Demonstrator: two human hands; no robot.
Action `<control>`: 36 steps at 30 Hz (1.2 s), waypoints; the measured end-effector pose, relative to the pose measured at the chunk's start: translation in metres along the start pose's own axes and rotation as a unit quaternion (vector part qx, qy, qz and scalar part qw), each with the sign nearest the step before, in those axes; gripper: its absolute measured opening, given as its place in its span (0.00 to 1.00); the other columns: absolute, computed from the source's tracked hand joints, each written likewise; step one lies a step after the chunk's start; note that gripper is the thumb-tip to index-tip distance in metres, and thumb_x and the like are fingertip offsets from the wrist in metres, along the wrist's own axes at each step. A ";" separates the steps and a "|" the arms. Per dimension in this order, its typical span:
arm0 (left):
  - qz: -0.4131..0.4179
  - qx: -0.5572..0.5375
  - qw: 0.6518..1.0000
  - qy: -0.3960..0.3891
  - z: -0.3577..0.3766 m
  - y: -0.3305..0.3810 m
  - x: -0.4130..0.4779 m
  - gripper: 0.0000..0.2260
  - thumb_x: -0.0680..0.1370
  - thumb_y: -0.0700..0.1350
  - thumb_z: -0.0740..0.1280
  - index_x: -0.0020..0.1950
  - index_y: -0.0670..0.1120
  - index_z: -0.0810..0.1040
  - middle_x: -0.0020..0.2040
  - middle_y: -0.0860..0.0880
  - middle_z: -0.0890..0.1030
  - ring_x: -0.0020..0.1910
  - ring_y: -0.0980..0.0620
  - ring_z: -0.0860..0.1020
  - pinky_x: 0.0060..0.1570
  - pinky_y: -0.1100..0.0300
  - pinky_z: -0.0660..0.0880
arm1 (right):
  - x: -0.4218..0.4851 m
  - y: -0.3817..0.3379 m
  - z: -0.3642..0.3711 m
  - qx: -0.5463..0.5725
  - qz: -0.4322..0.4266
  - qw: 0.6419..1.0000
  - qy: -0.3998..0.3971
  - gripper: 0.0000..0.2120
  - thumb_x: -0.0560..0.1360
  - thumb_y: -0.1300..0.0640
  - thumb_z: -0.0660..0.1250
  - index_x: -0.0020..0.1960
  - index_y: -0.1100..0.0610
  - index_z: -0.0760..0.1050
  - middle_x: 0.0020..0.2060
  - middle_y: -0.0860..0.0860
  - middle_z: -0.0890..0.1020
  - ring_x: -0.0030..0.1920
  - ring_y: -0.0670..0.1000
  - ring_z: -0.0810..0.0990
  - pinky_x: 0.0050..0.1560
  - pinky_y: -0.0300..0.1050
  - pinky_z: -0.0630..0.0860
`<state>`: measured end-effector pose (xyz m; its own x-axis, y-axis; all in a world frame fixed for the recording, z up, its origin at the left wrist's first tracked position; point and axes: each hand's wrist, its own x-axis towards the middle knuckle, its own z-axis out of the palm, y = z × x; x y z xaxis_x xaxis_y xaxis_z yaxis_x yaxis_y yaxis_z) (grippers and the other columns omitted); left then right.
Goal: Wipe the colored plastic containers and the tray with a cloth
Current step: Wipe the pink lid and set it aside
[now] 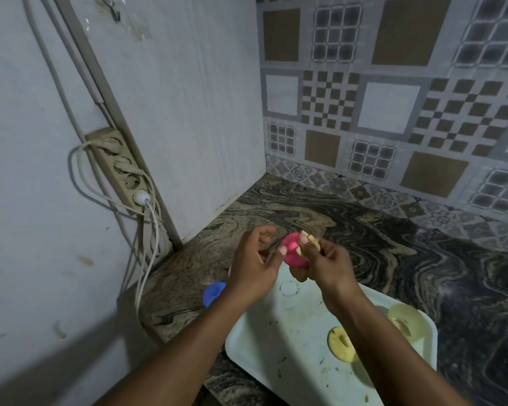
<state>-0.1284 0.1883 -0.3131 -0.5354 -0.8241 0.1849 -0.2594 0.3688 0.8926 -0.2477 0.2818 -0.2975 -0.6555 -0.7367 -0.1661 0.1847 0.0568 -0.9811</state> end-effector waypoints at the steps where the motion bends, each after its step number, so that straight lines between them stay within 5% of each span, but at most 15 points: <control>1: 0.047 0.010 0.999 -0.005 -0.001 0.000 -0.002 0.14 0.76 0.51 0.72 0.62 0.55 0.78 0.56 0.55 0.78 0.52 0.56 0.79 0.51 0.57 0.79 | 0.002 -0.001 -0.001 -0.021 -0.002 1.000 0.003 0.18 0.80 0.50 0.68 0.48 0.67 0.81 0.30 0.62 0.80 0.32 0.57 0.76 0.33 0.49 0.73; 3: 0.091 0.023 0.995 -0.030 0.000 0.000 -0.002 0.12 0.75 0.51 0.73 0.58 0.56 0.82 0.53 0.56 0.79 0.50 0.56 0.80 0.50 0.55 0.79 | 0.005 -0.002 0.002 -0.042 0.000 0.999 0.002 0.22 0.80 0.47 0.67 0.45 0.68 0.82 0.28 0.62 0.79 0.28 0.55 0.75 0.30 0.47 0.71; 7: 0.052 0.029 0.998 0.020 -0.002 -0.005 -0.002 0.06 0.73 0.46 0.77 0.49 0.49 0.87 0.44 0.52 0.82 0.43 0.56 0.82 0.47 0.53 0.80 | 0.014 0.007 0.012 -0.051 0.059 0.996 0.038 0.27 0.81 0.42 0.63 0.41 0.66 0.81 0.26 0.59 0.78 0.25 0.53 0.75 0.31 0.45 0.70; 10: -0.003 0.032 0.999 0.039 -0.009 -0.009 -0.006 0.03 0.76 0.47 0.73 0.47 0.51 0.86 0.41 0.55 0.85 0.39 0.58 0.82 0.43 0.56 0.80 | 0.016 0.007 0.016 0.085 0.148 0.985 0.019 0.20 0.85 0.49 0.58 0.51 0.65 0.79 0.36 0.61 0.81 0.31 0.54 0.80 0.31 0.44 0.76; 13: -0.103 -0.057 0.991 0.070 -0.021 -0.019 -0.004 0.06 0.79 0.44 0.71 0.46 0.54 0.85 0.43 0.50 0.86 0.42 0.49 0.84 0.45 0.52 0.83 | 0.020 0.008 0.021 0.241 0.238 0.941 -0.005 0.18 0.84 0.57 0.52 0.52 0.62 0.80 0.47 0.60 0.84 0.41 0.55 0.81 0.42 0.48 0.78; 19: -0.241 -0.277 0.927 0.072 -0.050 -0.050 0.015 0.07 0.80 0.40 0.68 0.55 0.39 0.83 0.53 0.36 0.84 0.53 0.41 0.83 0.56 0.48 0.81 | 0.028 0.019 0.034 0.327 0.269 0.905 -0.045 0.36 0.77 0.30 0.55 0.58 0.61 0.82 0.55 0.61 0.86 0.55 0.60 0.83 0.59 0.56 0.77; 21: -0.221 -0.227 0.946 0.071 -0.062 -0.062 0.024 0.05 0.79 0.40 0.70 0.53 0.42 0.84 0.51 0.38 0.85 0.52 0.42 0.84 0.54 0.48 0.81 | 0.028 0.015 0.042 0.277 0.255 0.923 -0.078 0.24 0.79 0.40 0.62 0.57 0.60 0.81 0.51 0.59 0.86 0.52 0.58 0.84 0.61 0.56 0.77; 24: -0.130 -0.029 0.990 0.046 -0.077 -0.081 0.035 0.03 0.77 0.41 0.73 0.46 0.50 0.85 0.47 0.48 0.87 0.48 0.48 0.85 0.52 0.53 0.81 | 0.034 0.015 0.053 0.126 0.207 0.966 -0.088 0.08 0.79 0.63 0.63 0.52 0.60 0.81 0.43 0.58 0.86 0.40 0.57 0.85 0.43 0.52 0.84; 30: -0.021 0.188 0.980 -0.063 -0.074 -0.090 0.034 0.04 0.75 0.44 0.74 0.49 0.47 0.85 0.45 0.50 0.86 0.44 0.51 0.83 0.49 0.54 0.80 | 0.042 0.017 0.056 -0.006 0.185 0.983 -0.023 0.10 0.82 0.61 0.61 0.51 0.61 0.81 0.47 0.61 0.87 0.48 0.63 0.86 0.50 0.59 0.83; 35: 0.010 0.231 0.969 -0.082 -0.066 -0.099 0.026 0.05 0.74 0.47 0.72 0.47 0.48 0.84 0.45 0.50 0.83 0.44 0.50 0.80 0.47 0.52 0.78 | 0.031 0.024 0.047 0.012 0.175 0.982 -0.073 0.10 0.80 0.63 0.63 0.46 0.62 0.82 0.40 0.61 0.81 0.39 0.60 0.80 0.40 0.54 0.78; 36: 0.029 0.218 0.965 -0.141 -0.070 -0.129 0.048 0.05 0.73 0.49 0.71 0.47 0.50 0.83 0.45 0.51 0.83 0.44 0.50 0.81 0.47 0.53 0.79 | 0.038 0.044 0.061 0.035 0.175 0.984 -0.020 0.11 0.80 0.63 0.62 0.46 0.61 0.83 0.39 0.61 0.81 0.37 0.59 0.80 0.40 0.54 0.78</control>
<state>-0.0646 0.0718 -0.3906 -0.7412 -0.6690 0.0552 -0.5028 0.6077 0.6148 -0.2199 0.2149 -0.3411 -0.5135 -0.7058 -0.4879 0.4459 0.2663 -0.8546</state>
